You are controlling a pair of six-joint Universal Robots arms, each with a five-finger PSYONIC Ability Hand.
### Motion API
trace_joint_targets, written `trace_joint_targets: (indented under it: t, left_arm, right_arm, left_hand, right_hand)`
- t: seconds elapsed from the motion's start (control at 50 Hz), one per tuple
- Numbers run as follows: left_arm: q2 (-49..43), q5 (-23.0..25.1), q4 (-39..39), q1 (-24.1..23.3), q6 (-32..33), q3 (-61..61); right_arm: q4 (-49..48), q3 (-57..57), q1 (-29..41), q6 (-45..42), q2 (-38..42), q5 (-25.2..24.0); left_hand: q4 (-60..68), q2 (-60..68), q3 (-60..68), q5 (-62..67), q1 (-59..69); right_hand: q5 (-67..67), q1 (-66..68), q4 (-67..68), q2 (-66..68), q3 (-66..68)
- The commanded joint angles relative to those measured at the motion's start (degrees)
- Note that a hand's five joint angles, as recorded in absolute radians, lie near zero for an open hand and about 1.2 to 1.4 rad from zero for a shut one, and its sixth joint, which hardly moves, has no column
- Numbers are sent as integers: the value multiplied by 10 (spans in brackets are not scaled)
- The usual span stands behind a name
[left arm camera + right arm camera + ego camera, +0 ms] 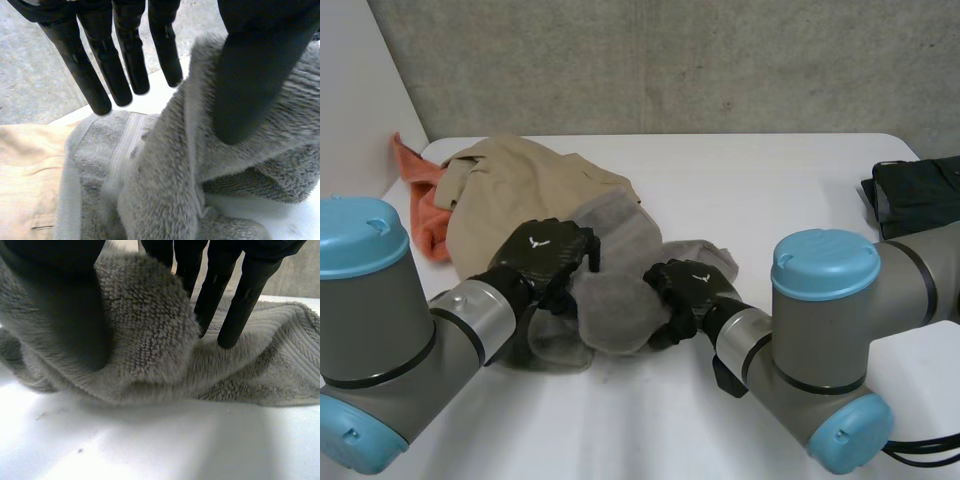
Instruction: Fold the laundry.
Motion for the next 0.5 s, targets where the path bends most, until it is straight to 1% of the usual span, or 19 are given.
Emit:
trace_joint_targets:
  t: [0.02, 0.06, 0.16, 0.24, 0.3, 0.32, 0.36, 0.38, 0.4, 0.46, 0.5]
  left_arm:
    - [18, 8, -23, -9, 1, 4]
    - [32, 10, -30, -6, 0, 6]
    - [78, 13, -45, 19, -1, 15]
    - [113, 22, -46, 60, -9, 32]
    - [120, 37, -46, 84, -13, 41]
    - [117, 52, -47, 101, -12, 49]
    - [106, 66, -47, 121, -9, 55]
    - [97, 71, -47, 130, -8, 60]
    - [73, 79, -47, 150, -2, 72]
    - [30, 80, -49, 179, 12, 97]
    - [-19, 81, -49, 200, 39, 124]
  right_arm:
    - [-13, -19, -16, -9, 1, 36]
    - [-8, -15, -29, -19, -10, 37]
    - [-1, 16, -88, -89, -70, 28]
    - [-1, 42, -142, -185, -113, 12]
    - [-1, 54, -161, -227, -126, 13]
    - [-3, 65, -174, -248, -132, 10]
    - [-5, 75, -183, -260, -138, 10]
    - [-7, 78, -185, -266, -139, 11]
    - [-9, 84, -193, -271, -144, 13]
    - [-17, 94, -205, -275, -147, 11]
    - [-26, 102, -215, -278, -147, 15]
  left_hand:
    - [-242, -244, -246, -242, -229]
    - [-284, -286, -289, -285, -272]
    - [-285, -287, -289, -286, -273]
    - [-285, -287, -289, -286, -273]
    - [-285, -287, -289, -286, -273]
    - [-285, -287, -289, -286, -273]
    - [-285, -287, -289, -286, -273]
    - [-285, -287, -289, -286, -273]
    - [-285, -287, -289, -286, -273]
    - [-285, -287, -289, -286, -273]
    - [-285, -287, -289, -286, -273]
  right_hand:
    - [274, 287, 270, 264, 270]
    - [274, 287, 270, 264, 270]
    - [274, 287, 270, 264, 270]
    - [274, 287, 270, 264, 270]
    - [274, 287, 270, 264, 270]
    - [274, 287, 270, 264, 270]
    - [274, 287, 270, 264, 270]
    - [274, 287, 270, 264, 270]
    - [274, 287, 270, 264, 270]
    - [274, 287, 270, 264, 270]
    - [274, 287, 270, 264, 270]
